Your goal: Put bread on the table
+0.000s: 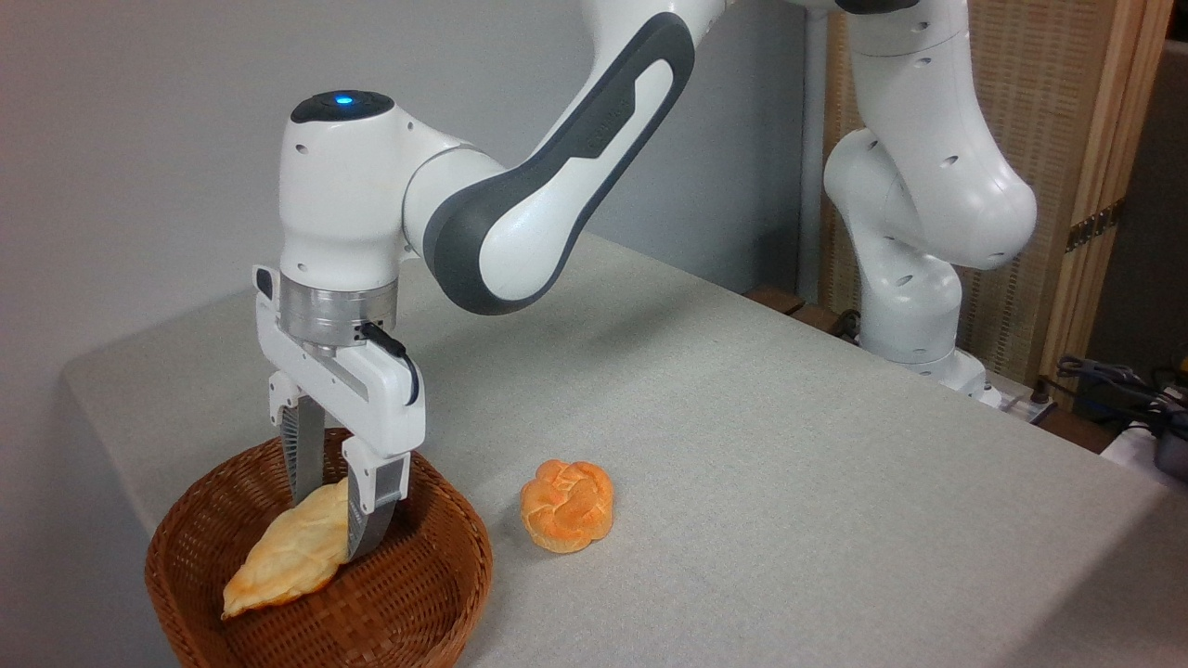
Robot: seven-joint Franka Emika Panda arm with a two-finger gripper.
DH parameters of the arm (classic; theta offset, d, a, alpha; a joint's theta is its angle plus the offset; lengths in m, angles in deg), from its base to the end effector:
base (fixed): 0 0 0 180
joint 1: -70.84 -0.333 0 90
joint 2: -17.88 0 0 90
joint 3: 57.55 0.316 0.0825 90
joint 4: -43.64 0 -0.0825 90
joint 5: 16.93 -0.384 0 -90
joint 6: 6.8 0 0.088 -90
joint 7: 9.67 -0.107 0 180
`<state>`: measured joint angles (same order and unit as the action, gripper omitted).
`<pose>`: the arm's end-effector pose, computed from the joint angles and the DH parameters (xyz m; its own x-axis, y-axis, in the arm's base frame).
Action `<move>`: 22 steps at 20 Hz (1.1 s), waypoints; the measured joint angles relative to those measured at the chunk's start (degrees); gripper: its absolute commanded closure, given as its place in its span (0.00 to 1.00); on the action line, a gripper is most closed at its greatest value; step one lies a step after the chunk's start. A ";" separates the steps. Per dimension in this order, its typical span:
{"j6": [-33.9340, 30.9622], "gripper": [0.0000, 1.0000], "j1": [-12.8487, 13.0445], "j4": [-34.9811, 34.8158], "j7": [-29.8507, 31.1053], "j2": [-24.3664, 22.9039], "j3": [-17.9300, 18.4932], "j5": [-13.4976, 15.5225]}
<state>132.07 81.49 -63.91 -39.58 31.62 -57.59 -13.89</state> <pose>0.6312 -0.1193 0.4160 0.7391 -0.6109 0.2837 -0.6076 -0.7865 -0.1107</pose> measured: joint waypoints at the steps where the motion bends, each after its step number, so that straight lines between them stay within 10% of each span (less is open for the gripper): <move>1: 0.00 0.29 0.00 0.00 -0.01 0.02 0.00 -0.60; 4: 0.00 0.49 0.00 0.00 0.00 0.05 -0.02 -3.23; 22: 0.02 0.56 -0.35 0.51 0.00 -1.37 0.31 -3.65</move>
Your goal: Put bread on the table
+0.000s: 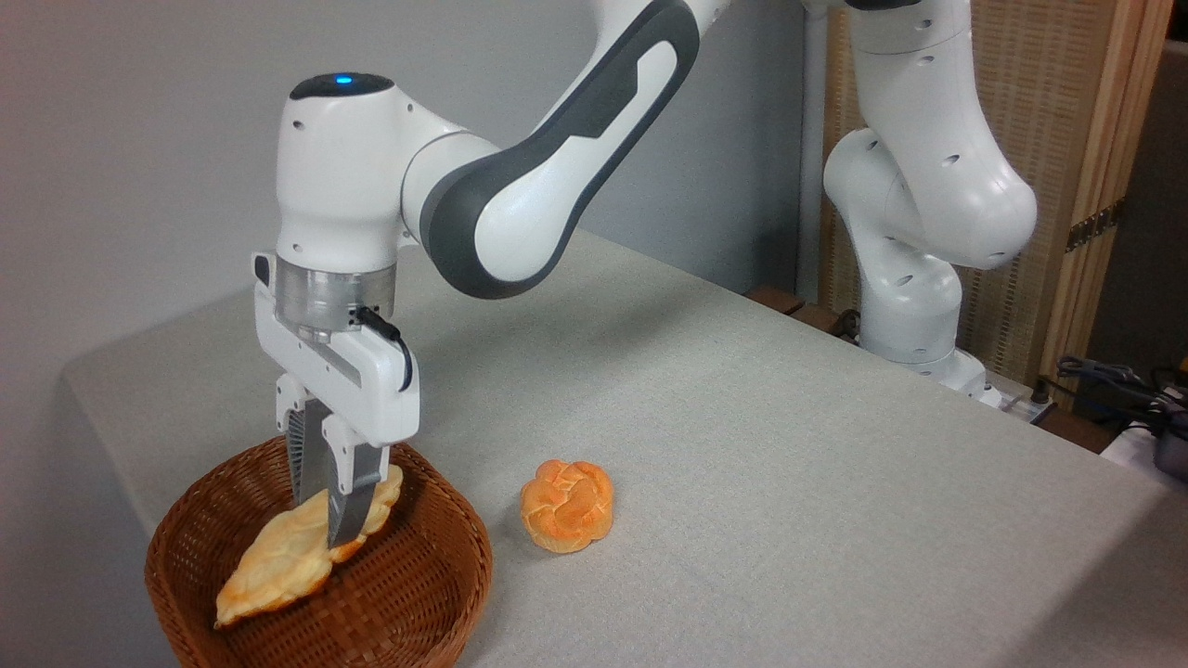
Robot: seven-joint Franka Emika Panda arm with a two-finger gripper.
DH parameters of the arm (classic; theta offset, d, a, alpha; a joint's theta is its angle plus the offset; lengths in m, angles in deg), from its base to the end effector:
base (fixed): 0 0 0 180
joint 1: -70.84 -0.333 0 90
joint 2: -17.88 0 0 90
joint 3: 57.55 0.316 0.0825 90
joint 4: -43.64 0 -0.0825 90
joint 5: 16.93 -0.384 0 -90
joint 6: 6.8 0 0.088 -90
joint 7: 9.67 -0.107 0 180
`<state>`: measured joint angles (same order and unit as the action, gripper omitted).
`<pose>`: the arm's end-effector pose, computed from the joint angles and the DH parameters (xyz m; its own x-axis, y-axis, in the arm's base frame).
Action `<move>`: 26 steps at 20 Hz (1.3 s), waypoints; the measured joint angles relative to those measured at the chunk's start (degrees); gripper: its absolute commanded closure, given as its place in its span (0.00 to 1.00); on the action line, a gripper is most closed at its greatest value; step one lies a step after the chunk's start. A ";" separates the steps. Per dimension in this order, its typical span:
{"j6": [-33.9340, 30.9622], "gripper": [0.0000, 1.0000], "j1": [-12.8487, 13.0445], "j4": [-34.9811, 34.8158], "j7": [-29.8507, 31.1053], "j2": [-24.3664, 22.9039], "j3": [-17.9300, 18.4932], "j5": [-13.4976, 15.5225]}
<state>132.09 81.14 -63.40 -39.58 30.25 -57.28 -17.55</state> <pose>0.6321 -0.1119 0.4358 0.7139 -0.6402 0.2838 -0.6177 -0.7666 -0.1753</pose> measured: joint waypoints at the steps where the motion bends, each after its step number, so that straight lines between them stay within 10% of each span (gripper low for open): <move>1: -0.20 0.56 -0.01 0.04 0.00 -0.67 0.00 0.00; 16: -14.68 0.43 0.85 -13.77 -0.06 -20.99 -0.14 0.00; 18: -16.22 0.34 2.03 -18.07 -0.07 -24.35 -0.21 0.00; 20: -19.02 0.00 3.33 -20.77 -0.07 -26.87 -0.29 0.00; 26: -21.44 0.00 4.96 -22.38 -0.21 -27.93 -0.35 0.00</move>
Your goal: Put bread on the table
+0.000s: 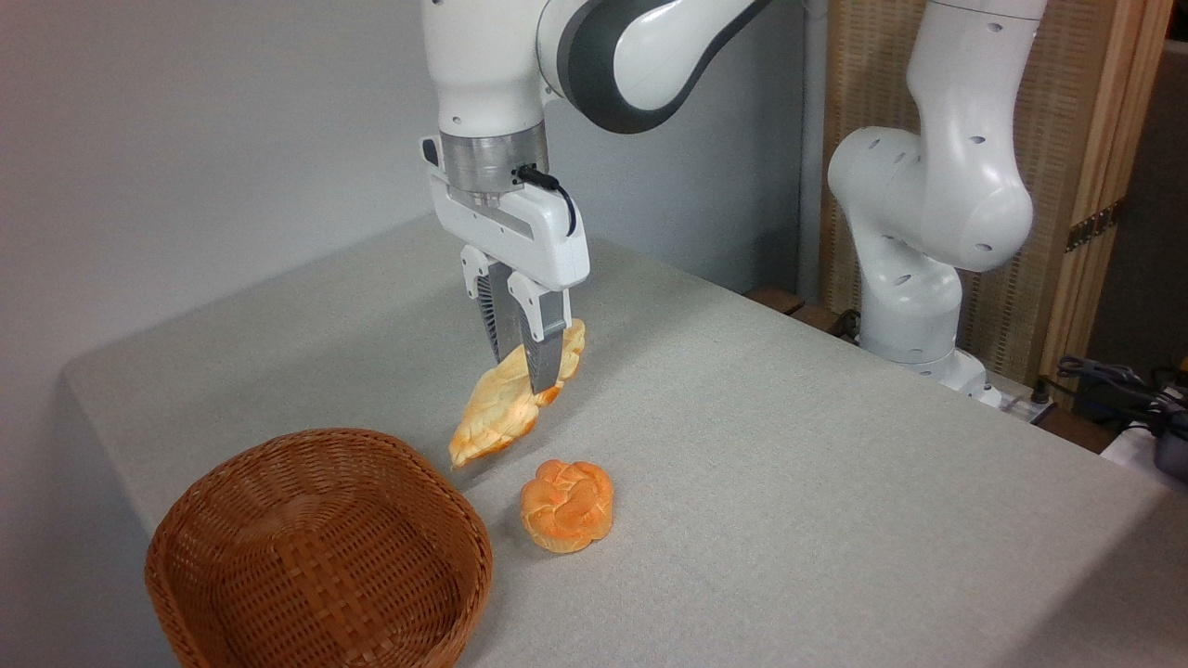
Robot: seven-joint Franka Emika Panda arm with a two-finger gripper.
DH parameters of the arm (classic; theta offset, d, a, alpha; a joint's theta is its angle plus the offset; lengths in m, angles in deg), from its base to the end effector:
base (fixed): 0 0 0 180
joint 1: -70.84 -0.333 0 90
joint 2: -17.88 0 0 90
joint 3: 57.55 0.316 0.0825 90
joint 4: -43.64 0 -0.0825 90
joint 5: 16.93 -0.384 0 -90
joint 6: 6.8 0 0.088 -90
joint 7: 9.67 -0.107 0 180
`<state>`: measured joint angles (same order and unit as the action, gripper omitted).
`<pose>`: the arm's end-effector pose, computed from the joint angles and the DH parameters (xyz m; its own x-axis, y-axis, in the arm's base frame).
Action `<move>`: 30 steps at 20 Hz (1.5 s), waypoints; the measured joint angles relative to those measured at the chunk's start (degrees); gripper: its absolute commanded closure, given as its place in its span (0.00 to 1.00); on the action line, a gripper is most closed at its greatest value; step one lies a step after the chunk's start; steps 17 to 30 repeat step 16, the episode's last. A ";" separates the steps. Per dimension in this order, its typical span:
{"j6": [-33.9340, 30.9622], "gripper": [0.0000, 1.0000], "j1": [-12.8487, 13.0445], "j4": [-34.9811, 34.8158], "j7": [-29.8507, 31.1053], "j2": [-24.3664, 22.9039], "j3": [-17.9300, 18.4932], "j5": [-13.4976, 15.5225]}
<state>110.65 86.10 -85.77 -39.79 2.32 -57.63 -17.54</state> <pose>0.4571 -0.1248 0.4785 0.6966 -0.7158 0.0492 -0.7147 -0.6983 -0.0402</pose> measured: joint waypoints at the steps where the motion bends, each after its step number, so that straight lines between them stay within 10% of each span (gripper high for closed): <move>1: 0.00 0.00 0.08 -0.03 -0.01 0.20 -0.03 0.00; 30: 0.13 0.00 -0.16 3.26 -0.18 1.09 0.39 -0.11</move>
